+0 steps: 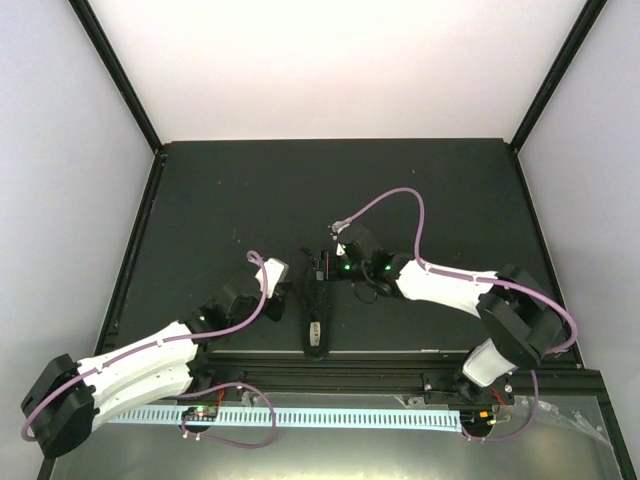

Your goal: Tie the shoes

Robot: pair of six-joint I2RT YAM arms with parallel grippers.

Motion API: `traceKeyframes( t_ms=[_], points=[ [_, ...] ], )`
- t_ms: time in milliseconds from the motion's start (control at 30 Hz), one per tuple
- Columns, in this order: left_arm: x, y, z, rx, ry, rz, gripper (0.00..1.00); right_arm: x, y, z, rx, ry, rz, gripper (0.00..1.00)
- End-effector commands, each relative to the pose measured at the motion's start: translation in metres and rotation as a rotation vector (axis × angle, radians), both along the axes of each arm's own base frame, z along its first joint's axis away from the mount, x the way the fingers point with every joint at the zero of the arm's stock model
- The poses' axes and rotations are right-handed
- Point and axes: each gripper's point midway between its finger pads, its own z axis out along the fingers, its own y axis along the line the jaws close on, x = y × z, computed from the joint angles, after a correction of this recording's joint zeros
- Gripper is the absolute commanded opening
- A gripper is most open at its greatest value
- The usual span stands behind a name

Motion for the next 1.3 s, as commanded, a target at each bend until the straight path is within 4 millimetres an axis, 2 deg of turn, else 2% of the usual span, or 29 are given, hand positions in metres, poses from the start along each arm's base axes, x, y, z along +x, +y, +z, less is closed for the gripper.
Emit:
traceKeyframes(
  t_ms=[0,200,367,433,500,600,633,700,833,967,1100,1267],
  points=[
    [0.009,0.006,0.017,0.028,-0.038,0.075,0.01,-0.003,0.021,-0.002,0.091,0.110,0.008,0.71],
    [0.009,0.000,0.016,0.034,-0.036,0.060,0.02,-0.011,0.041,-0.013,0.124,0.182,0.047,0.70],
    [0.006,-0.006,0.017,0.032,-0.038,0.042,0.02,-0.006,0.051,-0.024,0.132,0.219,0.037,0.69],
    [0.005,-0.008,0.019,0.030,-0.044,0.034,0.02,-0.002,0.051,-0.029,0.132,0.218,0.017,0.64],
    [0.004,-0.008,0.020,0.030,-0.050,0.037,0.01,0.001,0.052,-0.029,0.146,0.214,0.005,0.49],
    [0.004,-0.002,0.024,0.026,-0.047,0.069,0.02,0.007,0.050,-0.023,0.170,0.182,-0.017,0.17],
    [0.004,0.002,0.023,0.028,-0.041,0.089,0.02,0.008,0.047,-0.020,0.177,0.171,-0.023,0.09],
    [0.005,0.010,0.024,0.024,-0.039,0.127,0.01,0.010,0.039,-0.014,0.178,0.139,-0.041,0.02],
    [0.004,0.018,0.023,-0.002,-0.029,0.167,0.01,0.012,0.010,-0.002,0.145,0.044,-0.102,0.02],
    [0.005,0.025,0.018,0.004,-0.001,0.203,0.02,0.004,-0.009,0.012,0.120,-0.042,-0.090,0.02],
    [0.005,0.014,0.012,-0.011,0.049,0.146,0.02,-0.011,-0.014,0.027,0.138,-0.159,0.016,0.02],
    [0.017,0.000,-0.001,-0.066,0.170,0.054,0.01,-0.051,-0.005,0.052,0.187,-0.320,0.241,0.02]
  ],
)
